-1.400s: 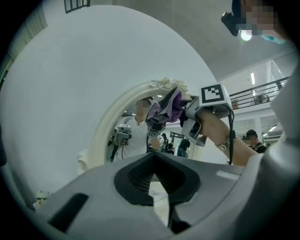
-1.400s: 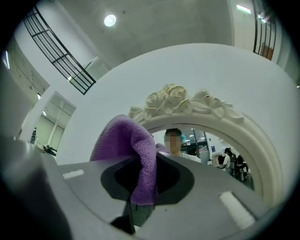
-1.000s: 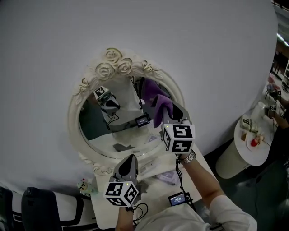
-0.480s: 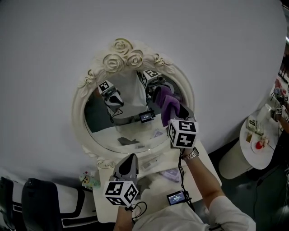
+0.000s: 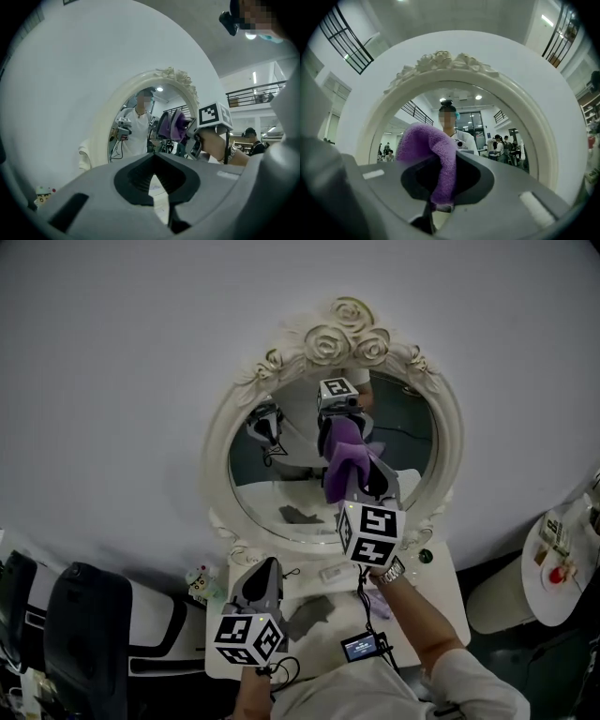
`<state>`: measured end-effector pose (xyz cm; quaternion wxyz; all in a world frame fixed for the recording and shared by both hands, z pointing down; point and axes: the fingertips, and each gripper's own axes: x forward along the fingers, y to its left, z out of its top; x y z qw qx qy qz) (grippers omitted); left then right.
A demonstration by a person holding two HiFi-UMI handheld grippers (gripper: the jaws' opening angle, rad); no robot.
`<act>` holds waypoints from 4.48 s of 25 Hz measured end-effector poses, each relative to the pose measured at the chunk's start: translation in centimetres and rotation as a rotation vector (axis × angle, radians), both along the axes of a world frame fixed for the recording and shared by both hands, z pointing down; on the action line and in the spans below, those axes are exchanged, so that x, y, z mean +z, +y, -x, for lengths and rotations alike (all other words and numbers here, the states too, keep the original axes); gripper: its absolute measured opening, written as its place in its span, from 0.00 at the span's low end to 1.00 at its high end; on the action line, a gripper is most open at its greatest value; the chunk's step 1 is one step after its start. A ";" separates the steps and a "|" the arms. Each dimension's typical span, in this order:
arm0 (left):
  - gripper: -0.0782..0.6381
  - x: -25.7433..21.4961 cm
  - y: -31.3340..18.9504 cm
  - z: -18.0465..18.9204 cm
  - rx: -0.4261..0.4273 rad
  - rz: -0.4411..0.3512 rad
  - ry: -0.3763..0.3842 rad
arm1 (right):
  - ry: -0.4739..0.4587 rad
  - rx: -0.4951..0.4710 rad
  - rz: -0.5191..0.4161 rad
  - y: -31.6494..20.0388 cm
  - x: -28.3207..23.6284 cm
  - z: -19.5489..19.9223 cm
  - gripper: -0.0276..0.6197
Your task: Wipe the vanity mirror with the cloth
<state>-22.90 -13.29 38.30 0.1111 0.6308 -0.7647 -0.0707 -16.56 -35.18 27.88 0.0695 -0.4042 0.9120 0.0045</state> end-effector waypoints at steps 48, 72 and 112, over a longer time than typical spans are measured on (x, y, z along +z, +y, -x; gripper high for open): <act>0.11 1.0 -9.2 -14.0 0.392 0.003 0.009 | 0.173 0.211 0.143 -7.5 8.6 -15.3 0.14; 0.11 2.5 -1.3 -3.0 0.120 0.035 0.015 | 0.177 0.040 0.164 -0.7 11.4 -0.5 0.14; 0.11 4.4 7.4 4.3 -0.061 0.077 0.037 | 0.196 -0.310 0.158 13.2 13.7 15.1 0.14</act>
